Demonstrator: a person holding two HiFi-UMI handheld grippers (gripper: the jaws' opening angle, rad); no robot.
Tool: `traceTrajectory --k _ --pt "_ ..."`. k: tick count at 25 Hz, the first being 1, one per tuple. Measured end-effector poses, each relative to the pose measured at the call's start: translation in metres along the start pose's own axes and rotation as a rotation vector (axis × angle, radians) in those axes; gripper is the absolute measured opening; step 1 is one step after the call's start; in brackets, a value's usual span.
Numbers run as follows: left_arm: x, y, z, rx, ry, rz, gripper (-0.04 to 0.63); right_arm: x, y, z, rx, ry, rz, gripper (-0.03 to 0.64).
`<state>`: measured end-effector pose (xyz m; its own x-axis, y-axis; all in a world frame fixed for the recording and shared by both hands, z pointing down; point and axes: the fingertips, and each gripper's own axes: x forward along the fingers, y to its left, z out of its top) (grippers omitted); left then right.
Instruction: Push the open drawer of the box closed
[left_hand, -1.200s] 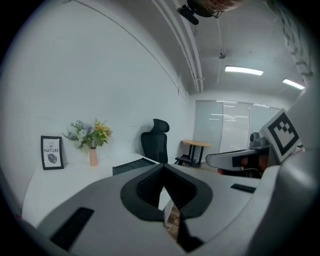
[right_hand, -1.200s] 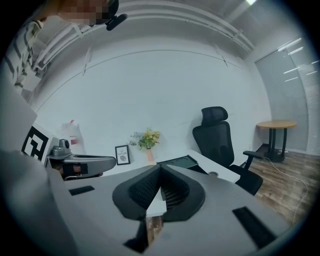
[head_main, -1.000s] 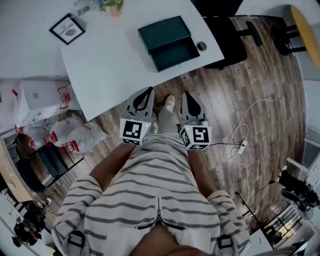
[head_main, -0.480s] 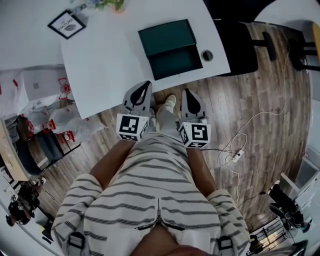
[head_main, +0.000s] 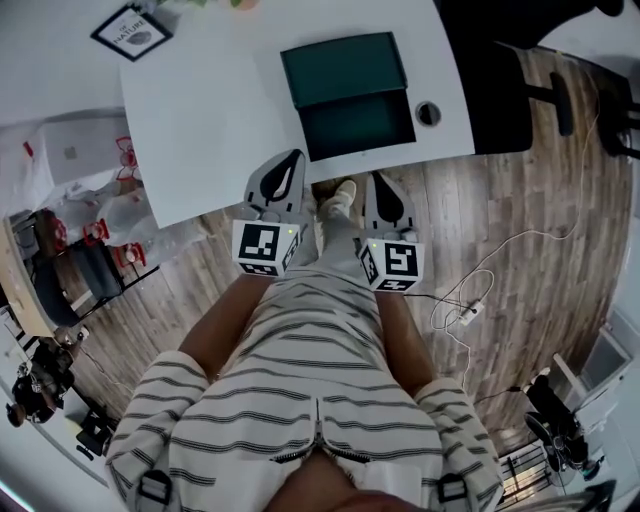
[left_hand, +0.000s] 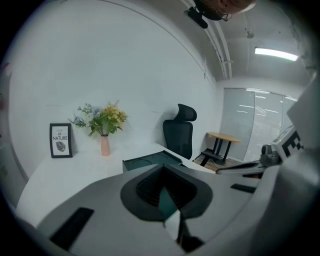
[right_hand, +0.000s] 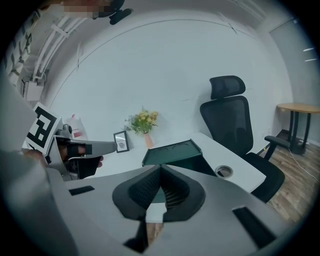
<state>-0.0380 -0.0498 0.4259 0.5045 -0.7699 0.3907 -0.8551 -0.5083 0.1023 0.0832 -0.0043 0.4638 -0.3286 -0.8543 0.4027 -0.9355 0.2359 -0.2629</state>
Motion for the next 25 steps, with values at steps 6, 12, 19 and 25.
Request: traceTrajectory --k 6,12,19,25 --pt "0.027 0.018 -0.007 -0.047 0.069 0.021 -0.002 0.014 -0.008 -0.008 0.029 0.042 -0.009 0.009" --pt "0.056 0.043 -0.002 -0.095 0.088 0.036 0.000 0.028 -0.012 -0.013 0.034 0.063 -0.027 0.009" --pt "0.081 0.053 -0.004 -0.071 0.110 0.039 0.002 0.040 -0.017 -0.024 0.035 0.091 -0.039 0.011" --pt "0.097 0.071 -0.022 -0.106 0.192 0.048 0.044 0.049 -0.015 -0.033 0.043 0.112 -0.048 0.011"
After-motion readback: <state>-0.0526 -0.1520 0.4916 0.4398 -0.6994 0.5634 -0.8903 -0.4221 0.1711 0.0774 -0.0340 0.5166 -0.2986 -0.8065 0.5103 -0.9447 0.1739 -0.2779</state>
